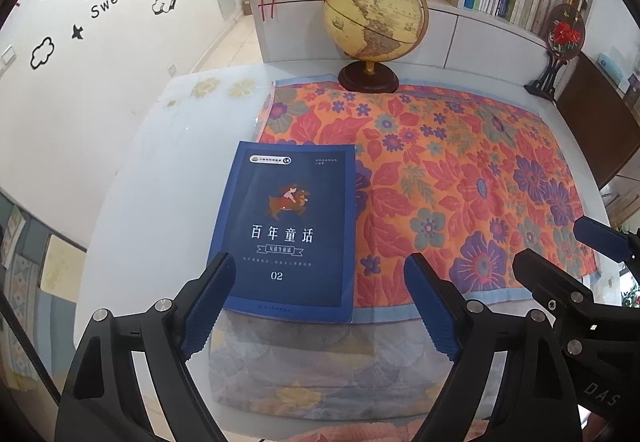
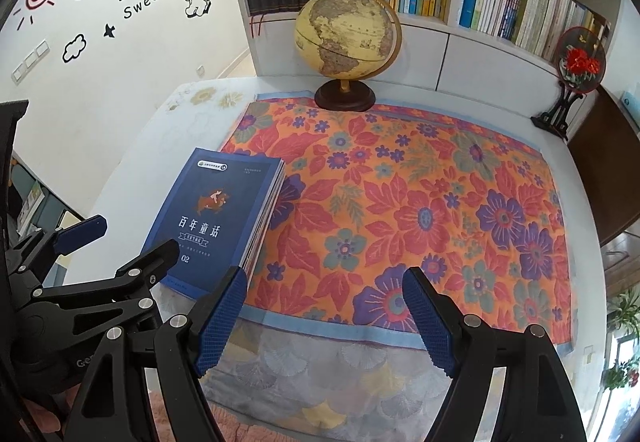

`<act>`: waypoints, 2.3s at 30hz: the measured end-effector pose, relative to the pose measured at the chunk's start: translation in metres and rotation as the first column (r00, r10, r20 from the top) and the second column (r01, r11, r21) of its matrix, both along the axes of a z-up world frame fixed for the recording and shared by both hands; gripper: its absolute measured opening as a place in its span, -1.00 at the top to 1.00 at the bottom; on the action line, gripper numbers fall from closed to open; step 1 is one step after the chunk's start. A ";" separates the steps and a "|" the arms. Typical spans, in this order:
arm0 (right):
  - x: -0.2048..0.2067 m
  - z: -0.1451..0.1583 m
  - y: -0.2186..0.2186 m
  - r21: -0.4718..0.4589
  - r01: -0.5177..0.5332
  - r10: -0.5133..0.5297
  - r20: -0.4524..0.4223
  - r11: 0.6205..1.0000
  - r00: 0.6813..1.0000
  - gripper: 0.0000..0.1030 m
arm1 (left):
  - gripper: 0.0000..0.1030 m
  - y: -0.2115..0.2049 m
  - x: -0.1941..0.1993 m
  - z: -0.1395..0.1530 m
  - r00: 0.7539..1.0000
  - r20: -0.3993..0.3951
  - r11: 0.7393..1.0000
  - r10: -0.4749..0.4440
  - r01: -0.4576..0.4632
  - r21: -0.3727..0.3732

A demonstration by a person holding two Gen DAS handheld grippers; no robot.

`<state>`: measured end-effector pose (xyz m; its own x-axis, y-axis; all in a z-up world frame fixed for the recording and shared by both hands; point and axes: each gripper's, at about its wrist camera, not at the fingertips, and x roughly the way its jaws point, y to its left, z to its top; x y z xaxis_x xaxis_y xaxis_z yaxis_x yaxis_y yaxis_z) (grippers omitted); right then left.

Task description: Organize books

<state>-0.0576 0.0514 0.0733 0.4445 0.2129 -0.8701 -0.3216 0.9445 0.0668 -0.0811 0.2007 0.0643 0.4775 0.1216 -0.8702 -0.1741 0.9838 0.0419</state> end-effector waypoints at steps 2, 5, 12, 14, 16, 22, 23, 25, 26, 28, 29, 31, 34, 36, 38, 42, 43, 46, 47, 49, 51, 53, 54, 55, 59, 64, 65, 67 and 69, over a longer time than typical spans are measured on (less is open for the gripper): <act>-0.001 0.000 -0.001 0.004 0.004 -0.004 -0.002 1.000 1.000 -0.52 | -0.66 -0.001 -0.001 0.000 1.000 0.004 1.000 -0.002 0.002 0.002; -0.002 0.000 -0.001 0.005 0.004 -0.004 -0.002 1.000 1.000 -0.52 | -0.66 -0.001 -0.002 0.000 1.000 0.003 1.000 -0.003 0.003 0.003; -0.006 0.003 -0.002 0.003 0.005 -0.005 0.012 1.000 1.000 -0.52 | -0.66 -0.001 -0.007 -0.002 1.000 -0.005 1.000 -0.003 0.003 0.011; -0.008 0.004 -0.002 0.004 0.006 -0.006 0.014 1.000 1.000 -0.52 | -0.66 -0.002 -0.010 -0.001 1.000 -0.001 1.000 -0.003 0.003 0.013; -0.009 0.004 -0.002 0.007 0.006 -0.006 0.013 1.000 1.000 -0.52 | -0.66 -0.002 -0.012 -0.001 1.000 0.004 1.000 -0.005 0.005 0.012; -0.011 0.004 -0.002 0.005 0.006 -0.006 0.013 1.000 1.000 -0.52 | -0.66 0.000 -0.015 -0.001 1.000 0.006 1.000 0.000 0.000 0.006; -0.011 0.004 -0.001 0.004 0.006 -0.006 0.012 1.000 1.000 -0.52 | -0.66 0.000 -0.016 0.000 1.000 0.007 1.000 0.003 -0.003 0.013; -0.014 0.005 -0.001 0.004 0.006 -0.006 0.013 1.000 1.000 -0.52 | -0.66 0.001 -0.017 0.001 1.000 0.014 1.000 0.003 -0.003 0.013; -0.014 0.005 0.000 0.004 0.006 -0.006 0.014 1.000 1.000 -0.52 | -0.66 0.002 -0.018 0.002 1.000 0.017 1.000 0.004 -0.004 0.010; -0.015 0.006 0.000 0.001 0.005 -0.005 0.016 1.000 1.000 -0.52 | -0.66 0.003 -0.020 0.002 1.000 0.020 1.000 0.006 -0.006 0.011; -0.017 0.006 0.001 0.002 0.003 -0.003 0.017 1.000 1.000 -0.52 | -0.66 0.004 -0.021 0.003 1.000 0.022 1.000 0.006 -0.006 0.011; -0.020 0.007 0.003 -0.003 0.000 0.000 0.021 1.000 1.000 -0.52 | -0.66 0.004 -0.021 0.002 1.000 0.020 1.000 0.006 -0.007 0.013; -0.024 0.009 0.007 -0.009 -0.006 0.006 0.026 1.000 1.000 -0.52 | -0.66 0.005 -0.023 0.002 1.000 0.018 1.000 0.004 -0.005 0.016; -0.025 0.009 0.007 -0.011 -0.007 0.007 0.026 1.000 1.000 -0.52 | -0.66 0.006 -0.025 0.003 1.000 0.021 1.000 0.002 -0.002 0.013; -0.026 0.009 0.007 -0.013 -0.006 0.006 0.028 1.000 1.000 -0.52 | -0.66 0.007 -0.025 0.004 1.000 0.024 1.000 -0.001 0.001 0.011; -0.028 0.010 0.006 -0.014 0.001 0.000 0.030 1.000 1.000 -0.52 | -0.66 0.007 -0.025 0.003 1.000 0.023 1.000 -0.010 0.010 0.008; -0.028 0.010 0.006 -0.014 0.002 -0.002 0.030 1.000 1.000 -0.52 | -0.66 0.007 -0.025 0.003 1.000 0.022 1.000 -0.011 0.011 0.011; -0.030 0.010 0.005 -0.017 0.006 -0.006 0.030 1.000 1.000 -0.52 | -0.65 0.006 -0.025 0.003 1.000 0.023 1.000 -0.018 0.017 0.015; -0.031 0.011 0.005 -0.018 0.007 -0.006 0.032 1.000 0.999 -0.52 | -0.65 0.005 -0.025 0.003 1.000 0.024 1.000 -0.021 0.020 0.015; -0.031 0.011 0.005 -0.020 0.008 -0.007 0.033 1.000 0.999 -0.52 | -0.65 0.004 -0.024 0.004 0.999 0.027 1.000 -0.028 0.027 0.015; -0.032 0.011 0.004 -0.021 0.011 -0.011 0.033 1.000 0.999 -0.52 | -0.66 0.003 -0.025 0.004 0.999 0.029 0.999 -0.034 0.033 0.018; -0.033 0.012 0.003 -0.020 0.016 -0.016 0.033 1.000 0.999 -0.52 | -0.65 0.002 -0.025 0.004 0.999 0.029 0.999 -0.040 0.039 0.018; -0.033 0.012 0.003 -0.020 0.018 -0.018 0.034 1.000 0.999 -0.52 | -0.65 0.001 -0.025 0.004 0.999 0.030 0.999 -0.042 0.042 0.017; -0.033 0.013 0.002 -0.019 0.021 -0.020 0.034 1.000 0.999 -0.52 | -0.65 0.001 -0.025 0.004 0.999 0.030 0.999 -0.044 0.044 0.017; -0.035 0.011 0.002 -0.020 0.022 -0.022 0.032 1.000 0.999 -0.52 | -0.65 0.001 -0.026 0.004 0.998 0.033 0.999 -0.046 0.046 0.009; -0.035 0.011 0.001 -0.021 0.023 -0.022 0.032 1.000 0.999 -0.52 | -0.65 0.000 -0.025 0.001 0.998 0.027 0.999 -0.053 0.054 -0.004; -0.035 0.011 0.001 -0.020 0.021 -0.021 0.032 1.000 0.999 -0.52 | -0.65 -0.001 -0.024 0.001 0.998 0.025 0.998 -0.056 0.056 -0.005; -0.035 0.011 0.001 -0.021 0.021 -0.020 0.030 1.000 0.999 -0.52 | -0.65 -0.001 -0.024 -0.001 0.998 0.022 0.998 -0.058 0.058 -0.003; -0.035 0.011 0.001 -0.021 0.020 -0.019 0.029 1.000 0.999 -0.52 | -0.65 -0.002 -0.023 -0.002 0.998 0.017 0.998 -0.061 0.061 -0.002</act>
